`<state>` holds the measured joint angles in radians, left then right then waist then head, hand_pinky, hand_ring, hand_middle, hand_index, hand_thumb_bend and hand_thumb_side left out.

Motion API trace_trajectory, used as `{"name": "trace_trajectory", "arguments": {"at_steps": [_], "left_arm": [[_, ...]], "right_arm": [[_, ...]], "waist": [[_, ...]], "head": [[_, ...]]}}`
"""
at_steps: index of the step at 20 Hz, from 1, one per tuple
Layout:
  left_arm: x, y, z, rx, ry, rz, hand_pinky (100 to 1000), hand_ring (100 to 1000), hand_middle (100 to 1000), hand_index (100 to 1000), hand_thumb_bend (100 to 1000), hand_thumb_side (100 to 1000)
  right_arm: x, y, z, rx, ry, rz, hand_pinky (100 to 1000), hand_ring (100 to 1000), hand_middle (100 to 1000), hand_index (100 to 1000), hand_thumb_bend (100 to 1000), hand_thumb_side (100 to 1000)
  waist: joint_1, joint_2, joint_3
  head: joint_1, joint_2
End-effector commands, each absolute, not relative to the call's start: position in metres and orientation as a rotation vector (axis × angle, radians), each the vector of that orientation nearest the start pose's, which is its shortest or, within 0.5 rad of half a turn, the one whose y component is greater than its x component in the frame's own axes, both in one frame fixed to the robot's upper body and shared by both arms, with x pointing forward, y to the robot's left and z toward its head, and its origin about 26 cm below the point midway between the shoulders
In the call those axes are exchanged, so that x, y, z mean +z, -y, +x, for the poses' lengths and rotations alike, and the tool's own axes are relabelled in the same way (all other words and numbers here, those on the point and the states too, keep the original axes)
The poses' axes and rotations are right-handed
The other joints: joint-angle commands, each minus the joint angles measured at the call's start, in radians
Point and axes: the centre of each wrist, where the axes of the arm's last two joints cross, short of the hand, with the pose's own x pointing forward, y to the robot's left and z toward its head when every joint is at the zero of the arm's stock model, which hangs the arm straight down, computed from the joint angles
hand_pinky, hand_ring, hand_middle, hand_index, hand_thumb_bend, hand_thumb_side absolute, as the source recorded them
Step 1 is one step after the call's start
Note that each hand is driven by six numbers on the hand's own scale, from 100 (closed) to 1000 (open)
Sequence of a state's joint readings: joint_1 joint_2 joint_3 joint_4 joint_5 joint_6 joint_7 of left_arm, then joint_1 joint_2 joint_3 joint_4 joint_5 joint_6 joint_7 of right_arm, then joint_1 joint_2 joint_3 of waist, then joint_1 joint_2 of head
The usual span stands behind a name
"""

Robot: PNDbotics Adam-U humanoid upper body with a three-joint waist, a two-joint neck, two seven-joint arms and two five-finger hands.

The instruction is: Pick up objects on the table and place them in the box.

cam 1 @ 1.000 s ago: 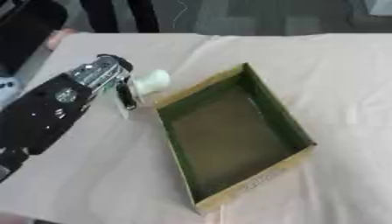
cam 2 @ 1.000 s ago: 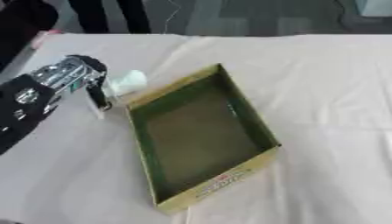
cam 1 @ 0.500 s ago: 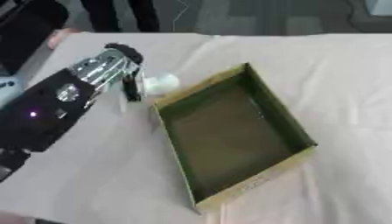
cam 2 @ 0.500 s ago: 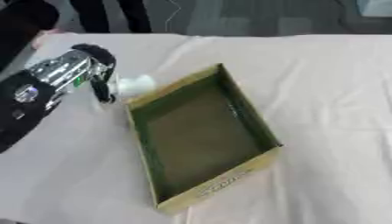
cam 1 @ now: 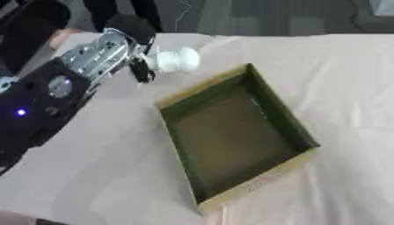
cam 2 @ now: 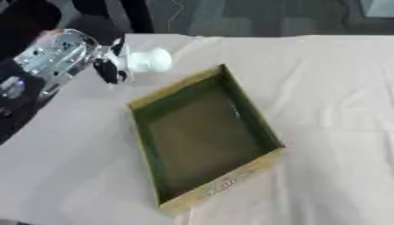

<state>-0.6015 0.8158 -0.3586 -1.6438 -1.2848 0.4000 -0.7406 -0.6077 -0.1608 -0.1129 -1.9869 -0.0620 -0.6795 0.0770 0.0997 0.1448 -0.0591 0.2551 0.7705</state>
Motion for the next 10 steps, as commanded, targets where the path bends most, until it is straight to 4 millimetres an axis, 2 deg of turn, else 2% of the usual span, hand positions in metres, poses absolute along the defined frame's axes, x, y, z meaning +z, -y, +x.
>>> {"name": "trace_trajectory", "arguments": {"at_steps": [1, 6, 10], "left_arm": [[0.248, -0.295, 0.360, -1.407, 0.778, 1.589, 100, 100, 100, 138, 100, 123], [0.257, -0.284, 0.350, -1.381, 0.942, 1.647, 100, 100, 100, 140, 100, 131], [0.270, -0.262, 0.325, -1.462, 1.182, 1.594, 100, 100, 100, 144, 100, 142]], "right_arm": [[0.287, 0.232, 0.315, -0.269, -2.987, -0.089, 457, 382, 377, 475, 100, 1000], [0.286, 0.232, 0.315, -0.273, -2.989, -0.085, 457, 382, 377, 475, 100, 1000], [0.286, 0.233, 0.315, -0.283, -2.990, -0.080, 457, 382, 377, 475, 100, 1000]], "waist": [[-0.001, -0.020, 0.005], [0.000, -0.023, 0.008], [0.001, -0.025, 0.011]], "head": [[0.003, -0.001], [0.000, -0.001], [-0.001, -0.001]]}}
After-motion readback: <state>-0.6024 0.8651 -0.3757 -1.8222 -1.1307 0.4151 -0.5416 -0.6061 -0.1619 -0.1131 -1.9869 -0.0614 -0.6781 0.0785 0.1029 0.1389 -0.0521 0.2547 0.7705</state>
